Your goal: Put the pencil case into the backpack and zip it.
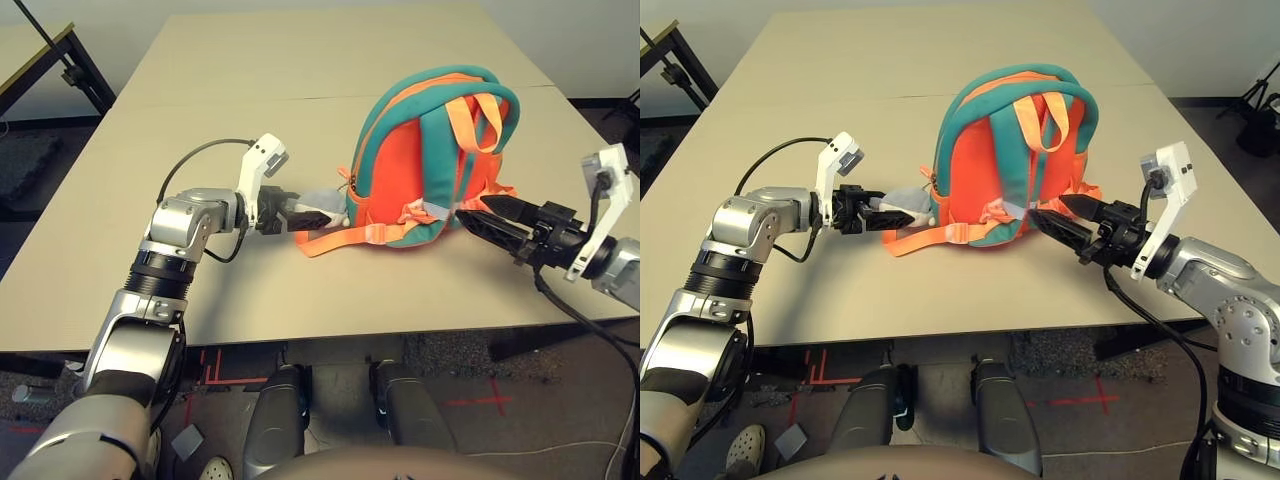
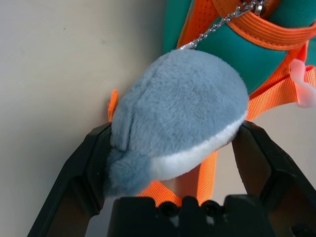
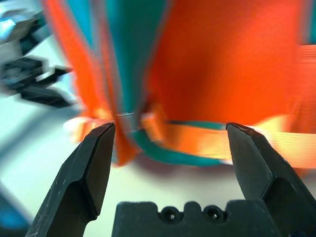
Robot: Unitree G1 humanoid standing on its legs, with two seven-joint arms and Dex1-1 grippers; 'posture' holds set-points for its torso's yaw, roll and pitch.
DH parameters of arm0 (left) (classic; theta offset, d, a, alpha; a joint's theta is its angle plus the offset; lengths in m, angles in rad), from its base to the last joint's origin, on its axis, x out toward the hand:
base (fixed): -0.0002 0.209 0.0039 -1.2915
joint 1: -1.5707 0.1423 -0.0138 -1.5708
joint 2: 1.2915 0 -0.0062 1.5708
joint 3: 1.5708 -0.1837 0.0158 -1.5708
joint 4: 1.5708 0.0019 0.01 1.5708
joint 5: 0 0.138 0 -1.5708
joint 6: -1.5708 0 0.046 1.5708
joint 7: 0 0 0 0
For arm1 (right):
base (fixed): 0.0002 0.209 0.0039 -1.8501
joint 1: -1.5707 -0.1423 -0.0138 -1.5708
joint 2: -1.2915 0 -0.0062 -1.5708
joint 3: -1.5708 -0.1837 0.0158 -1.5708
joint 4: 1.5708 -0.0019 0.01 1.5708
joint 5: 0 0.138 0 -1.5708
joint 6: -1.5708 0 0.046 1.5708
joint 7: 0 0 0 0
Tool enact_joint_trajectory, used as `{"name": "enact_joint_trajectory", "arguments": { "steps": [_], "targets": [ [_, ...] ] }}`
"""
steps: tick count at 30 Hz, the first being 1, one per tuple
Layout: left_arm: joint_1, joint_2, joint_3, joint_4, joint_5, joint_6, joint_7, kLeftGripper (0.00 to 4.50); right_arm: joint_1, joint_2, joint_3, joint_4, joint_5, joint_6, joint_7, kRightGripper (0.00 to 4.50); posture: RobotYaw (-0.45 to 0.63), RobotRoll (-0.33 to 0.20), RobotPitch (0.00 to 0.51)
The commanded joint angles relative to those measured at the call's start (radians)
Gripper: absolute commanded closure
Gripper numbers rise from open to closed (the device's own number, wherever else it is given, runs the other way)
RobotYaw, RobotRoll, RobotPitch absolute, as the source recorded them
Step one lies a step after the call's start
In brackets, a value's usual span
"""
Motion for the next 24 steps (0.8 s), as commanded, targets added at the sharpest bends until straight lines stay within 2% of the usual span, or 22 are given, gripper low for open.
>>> {"name": "enact_joint_trajectory", "arguments": {
  "steps": [1,10,17,24],
  "targets": [
    [0.033,0.008,0.035,-0.001,-0.006,-0.004,0.024,0.00,0.010,0.034,-0.019,0.061,-0.067,-0.078,-0.055,0.04,-0.18,0.000,0.127],
    [0.112,0.012,0.163,-0.013,-0.002,-0.070,0.129,0.00,-0.007,0.118,-0.037,0.214,-0.229,-0.318,-0.148,0.04,-0.16,0.000,0.129],
    [0.133,-0.052,0.306,0.108,0.029,-0.379,0.304,0.00,-0.054,0.178,-0.034,0.339,-0.322,-0.487,-0.221,0.04,-0.14,0.000,0.133],
    [0.145,-0.078,0.403,0.206,0.050,-0.601,0.478,0.00,-0.098,0.210,-0.028,0.453,-0.378,-0.622,-0.249,0.04,-0.12,0.000,0.140]
  ]
}}
